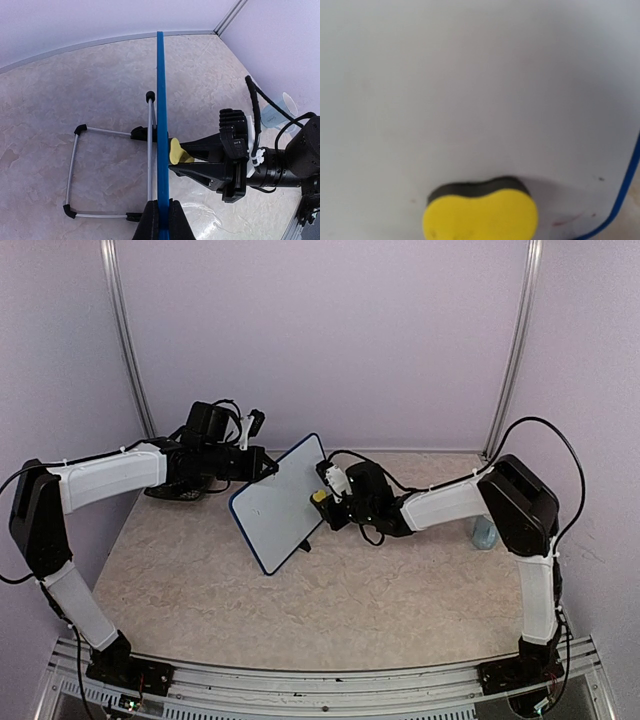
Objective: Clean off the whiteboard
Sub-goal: Erase the whiteboard at the center of the board.
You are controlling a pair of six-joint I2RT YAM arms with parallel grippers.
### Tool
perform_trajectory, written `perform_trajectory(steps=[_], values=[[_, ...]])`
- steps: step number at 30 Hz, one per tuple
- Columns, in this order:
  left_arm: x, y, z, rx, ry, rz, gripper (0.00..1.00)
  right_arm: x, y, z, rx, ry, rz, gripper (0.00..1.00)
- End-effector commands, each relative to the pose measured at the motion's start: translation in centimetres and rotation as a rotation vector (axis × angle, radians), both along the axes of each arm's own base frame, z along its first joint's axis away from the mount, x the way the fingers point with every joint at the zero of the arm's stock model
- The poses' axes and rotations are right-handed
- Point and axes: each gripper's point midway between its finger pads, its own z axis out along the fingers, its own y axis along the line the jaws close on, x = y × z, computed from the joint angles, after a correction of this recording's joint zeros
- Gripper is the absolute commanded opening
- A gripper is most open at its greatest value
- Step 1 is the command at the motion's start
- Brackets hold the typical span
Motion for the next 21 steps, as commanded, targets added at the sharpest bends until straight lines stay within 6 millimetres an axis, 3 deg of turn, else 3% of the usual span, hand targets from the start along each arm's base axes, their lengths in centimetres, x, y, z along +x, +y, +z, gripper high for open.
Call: perform_trajectory(steps=[1,7,14,18,21], values=[[-3.7,-1.7,-3.1,0.019,0.150,-0.123,0.00,-1.6,-1.3,-6.4,-0.102,0.121,0.008,0.00],[-3.7,-1.7,-3.1,0.019,0.150,-0.122,0.00,-1.9,-2.6,-7.9,-0.134,0.144,-0.014,0.00],[-3.7,-1.7,-3.0,0.018,0.146,-0.122,0.00,-2.1,-3.0,-7.8,-0.127,0.151,-0.018,0.00],[-3.7,-1.7,-2.8,0.015,0.144,-0.123,0.00,-1.9,-2.2,-4.5,-0.073,0.113,0.007,0.00],[-3.7,-1.7,-2.9,0.017,0.144,-0.122,0.00,-1.5,-1.4,-0.1,-0.015,0.051,0.025,0.00]])
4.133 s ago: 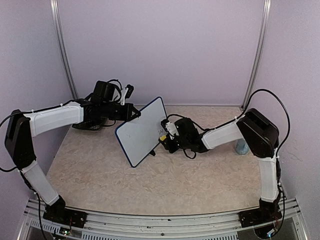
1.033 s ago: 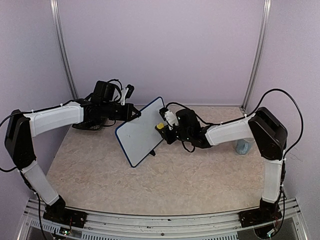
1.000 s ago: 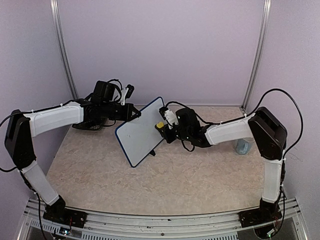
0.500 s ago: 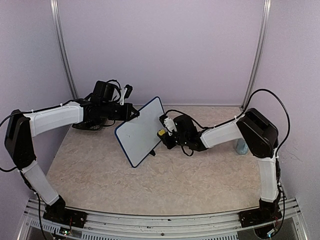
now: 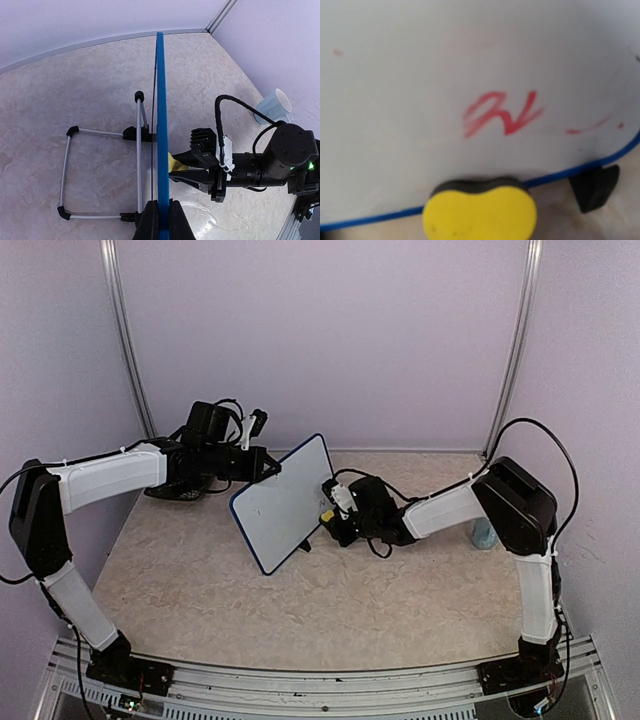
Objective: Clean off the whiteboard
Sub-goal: Erase the whiteboard at the center of the board.
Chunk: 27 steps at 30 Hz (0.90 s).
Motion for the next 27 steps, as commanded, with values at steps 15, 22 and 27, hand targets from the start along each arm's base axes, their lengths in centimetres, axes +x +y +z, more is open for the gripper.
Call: perform_trajectory(steps=[15,22,27], values=[[-3.4,-1.2,-2.9,0.031,0.136,-0.098,0.00,3.3,0.8,3.5,0.021,-0.045,-0.020,0.00],[-3.3,-1.2,-3.2,0.033,0.144,-0.098,0.00,3.0,-1.4,-1.2,0.002,0.045,-0.052,0.00],[-3.3,-1.2,-3.5,0.037,0.151,-0.096,0.00,2.6,-1.8,-1.7,-0.002,0.051,-0.052,0.00]])
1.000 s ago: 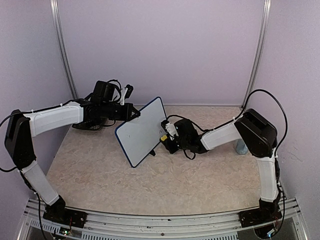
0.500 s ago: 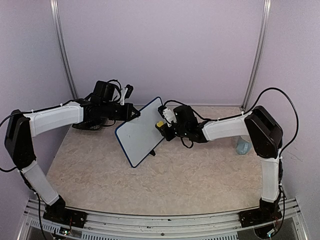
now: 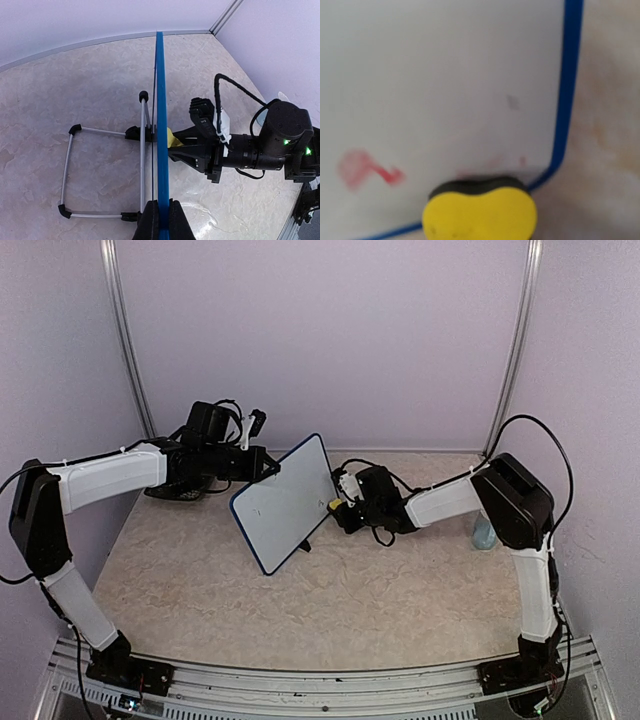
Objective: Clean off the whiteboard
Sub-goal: Erase the whiteboard at the center of the board.
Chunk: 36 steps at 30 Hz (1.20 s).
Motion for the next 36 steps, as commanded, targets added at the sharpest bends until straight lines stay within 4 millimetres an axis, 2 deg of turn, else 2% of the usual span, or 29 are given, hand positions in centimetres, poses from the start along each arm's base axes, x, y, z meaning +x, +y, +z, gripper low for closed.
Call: perform_trajectory(steps=[1,5,13,16,18,25,31,33,36], values=[[-3.4,-1.4,-3.4,0.031,0.148,-0.112,0.00,-1.1,-0.2,-3.0,-0.024,0.059,0.009,0.00],[-3.4,-1.5,-3.5,0.030,0.150,-0.112,0.00,-1.4,0.0,-1.8,0.003,0.056,0.020,0.00],[-3.3,-1.4,-3.6,0.029,0.154,-0.111,0.00,-1.3,0.7,6.3,0.116,-0.052,0.045,0.00],[-3.3,-1.4,-3.5,0.029,0.151,-0.109,0.00,-1.3,0.8,7.4,0.130,-0.069,0.051,0.00],[-3.4,-1.4,-3.5,0.029,0.150,-0.109,0.00,-1.3,0.9,7.0,0.131,-0.061,0.052,0.00],[-3.3,-1.4,-3.7,0.032,0.157,-0.105,0.00,-2.5,1.1,2.9,0.148,0.041,0.071,0.00],[-3.2,-1.3,-3.9,0.033,0.160,-0.104,0.00,-2.4,0.9,3.5,0.145,0.021,0.063,0.00],[-3.2,-1.3,-3.9,0.034,0.159,-0.103,0.00,-2.4,0.8,3.2,0.133,0.024,0.061,0.00],[-3.2,-1.3,-3.7,0.033,0.154,-0.102,0.00,-2.5,0.5,1.6,0.109,0.043,0.051,0.00]])
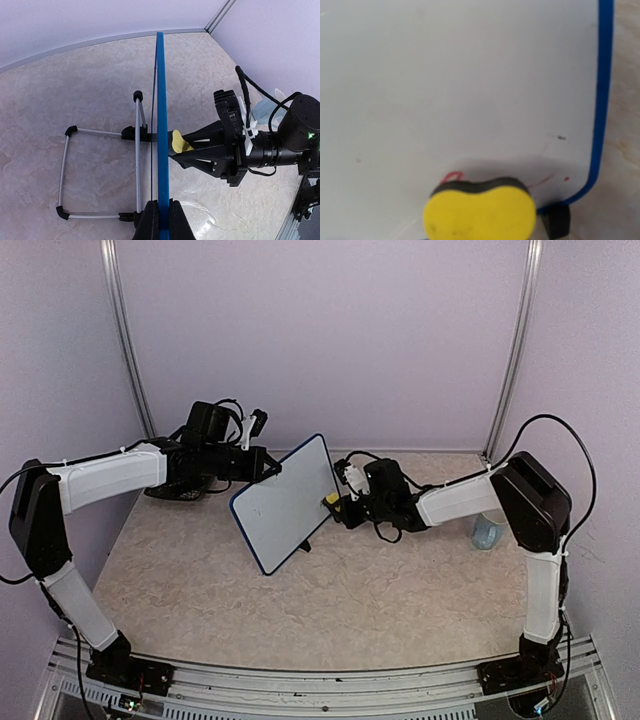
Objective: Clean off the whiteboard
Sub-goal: Erase the whiteboard at the center of the board.
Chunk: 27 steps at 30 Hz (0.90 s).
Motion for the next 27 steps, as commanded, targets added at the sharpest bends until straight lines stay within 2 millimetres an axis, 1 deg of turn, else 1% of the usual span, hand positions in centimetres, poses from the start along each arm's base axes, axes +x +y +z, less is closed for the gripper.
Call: perform_trajectory(steps=[1,4,6,8,11,13,14,15,19,22,24,25,27], values=[[-3.0,-0.9,-3.8,0.046,0.149,-0.081,0.00,-0.2,-0.3,-2.5,-0.034,0.021,-0.013,0.00],[-3.0,-1.0,-3.6,0.044,0.147,-0.083,0.00,-0.4,-0.7,-4.2,-0.057,0.047,-0.019,0.00],[-3.0,-0.9,-3.6,0.043,0.148,-0.084,0.00,-0.5,-0.9,-4.8,-0.065,0.055,-0.023,0.00],[-3.0,-1.0,-3.5,0.042,0.146,-0.086,0.00,-0.6,-1.0,-5.1,-0.071,0.058,-0.022,0.00],[-3.0,-0.9,-3.4,0.041,0.143,-0.084,0.00,-0.5,-0.9,-4.8,-0.071,0.055,-0.020,0.00],[-3.1,-0.9,-3.4,0.040,0.143,-0.084,0.00,-0.5,-0.7,-4.0,-0.061,0.047,-0.011,0.00],[-3.0,-0.9,-3.3,0.039,0.142,-0.084,0.00,-0.5,-0.5,-3.1,-0.047,0.038,-0.004,0.00],[-3.1,-0.9,-3.4,0.040,0.144,-0.085,0.00,-0.6,-0.3,-2.2,-0.032,0.025,0.006,0.00],[-3.0,-0.9,-3.3,0.038,0.144,-0.085,0.00,-0.7,0.8,2.7,0.029,-0.055,0.040,0.00],[-3.1,-1.0,-3.3,0.039,0.142,-0.087,0.00,-0.5,1.3,5.4,0.049,-0.094,0.048,0.00],[-3.1,-1.0,-3.3,0.039,0.142,-0.087,0.00,-0.3,1.6,6.2,0.053,-0.108,0.051,0.00],[-3.1,-1.0,-3.3,0.039,0.141,-0.088,0.00,-0.2,1.8,6.2,0.052,-0.109,0.051,0.00],[-3.1,-0.9,-3.2,0.039,0.140,-0.086,0.00,0.0,2.1,5.3,0.038,-0.092,0.054,0.00]])
